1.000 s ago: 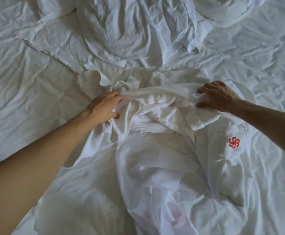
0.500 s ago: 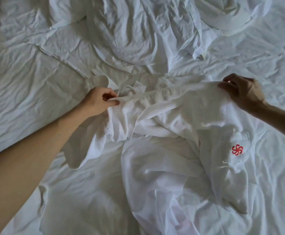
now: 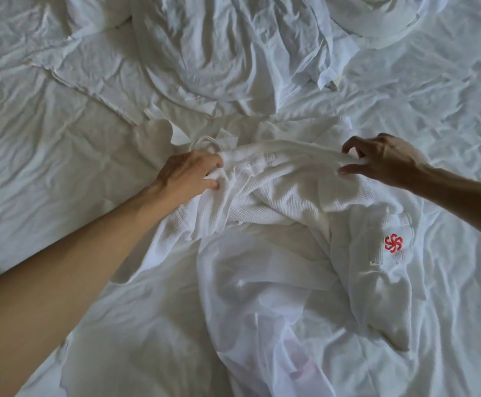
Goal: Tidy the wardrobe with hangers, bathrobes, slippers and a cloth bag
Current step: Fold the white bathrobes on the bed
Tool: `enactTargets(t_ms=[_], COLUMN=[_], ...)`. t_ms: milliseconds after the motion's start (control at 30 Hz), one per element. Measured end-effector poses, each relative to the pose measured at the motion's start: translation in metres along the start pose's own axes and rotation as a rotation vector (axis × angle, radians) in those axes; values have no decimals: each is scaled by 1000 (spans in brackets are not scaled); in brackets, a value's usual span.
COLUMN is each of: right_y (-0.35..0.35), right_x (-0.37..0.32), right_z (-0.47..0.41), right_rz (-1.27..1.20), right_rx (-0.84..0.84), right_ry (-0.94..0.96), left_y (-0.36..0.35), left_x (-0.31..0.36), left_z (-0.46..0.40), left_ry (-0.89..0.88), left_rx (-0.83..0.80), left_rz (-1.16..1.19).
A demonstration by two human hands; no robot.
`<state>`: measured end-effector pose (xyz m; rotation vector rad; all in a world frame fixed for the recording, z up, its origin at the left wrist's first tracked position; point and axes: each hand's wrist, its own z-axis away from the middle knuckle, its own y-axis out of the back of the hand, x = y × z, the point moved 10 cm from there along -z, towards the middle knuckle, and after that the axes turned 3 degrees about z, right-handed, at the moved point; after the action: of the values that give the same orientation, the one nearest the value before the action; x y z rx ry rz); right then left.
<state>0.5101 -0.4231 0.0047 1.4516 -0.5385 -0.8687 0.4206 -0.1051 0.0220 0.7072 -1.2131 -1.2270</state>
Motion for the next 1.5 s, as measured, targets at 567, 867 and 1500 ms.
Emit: enactTargets(t_ms=[567,867,1500], right_y=[221,435,851], right_x=[-19,-69,-125], right_z=[-1,10,95], right_rz=[-91,-77,255], right_rx=[254,52,553], right_ry=[28,-65,-414], left_y=[237,451,802], left_x=[5,52,238], left_z=[47,120,350], left_ry=[168,222,373], left_rx=[353,699,1148], left_rz=[52,199,-275])
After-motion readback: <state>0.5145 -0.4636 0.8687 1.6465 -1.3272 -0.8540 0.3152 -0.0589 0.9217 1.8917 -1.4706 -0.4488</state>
